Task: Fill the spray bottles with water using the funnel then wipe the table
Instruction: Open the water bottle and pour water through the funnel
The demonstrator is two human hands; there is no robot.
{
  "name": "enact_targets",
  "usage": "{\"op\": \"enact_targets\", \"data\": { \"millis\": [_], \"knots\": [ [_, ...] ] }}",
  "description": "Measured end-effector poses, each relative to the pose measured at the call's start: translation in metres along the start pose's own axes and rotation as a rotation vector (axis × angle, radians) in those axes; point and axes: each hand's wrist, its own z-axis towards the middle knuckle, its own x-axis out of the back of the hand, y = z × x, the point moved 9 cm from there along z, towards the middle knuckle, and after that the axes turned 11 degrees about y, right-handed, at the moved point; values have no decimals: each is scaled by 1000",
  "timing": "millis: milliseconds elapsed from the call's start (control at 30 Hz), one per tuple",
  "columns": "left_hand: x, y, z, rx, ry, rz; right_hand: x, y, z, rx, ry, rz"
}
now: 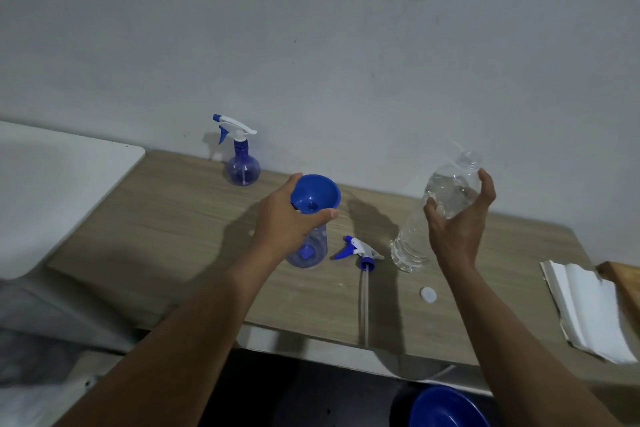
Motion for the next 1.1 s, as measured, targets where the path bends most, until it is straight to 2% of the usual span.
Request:
{"op": "enact_targets", "data": {
  "millis": [233,500,800,900,1100],
  "knots": [
    [0,3,-1,5,-16,5,1,-4,-1,67,-49,-25],
    [0,5,-2,-7,-37,22,10,-13,3,-1,-118,-57],
    [-4,-3,3,22,-69,63,20,-32,4,24,-179,-110],
    [-5,-3,2,38,-84,65,26,-54,3,108,-127,-139],
    [-7,-2,-1,37,-101,73,24,-124,-20,448,9,-113]
  ]
}}
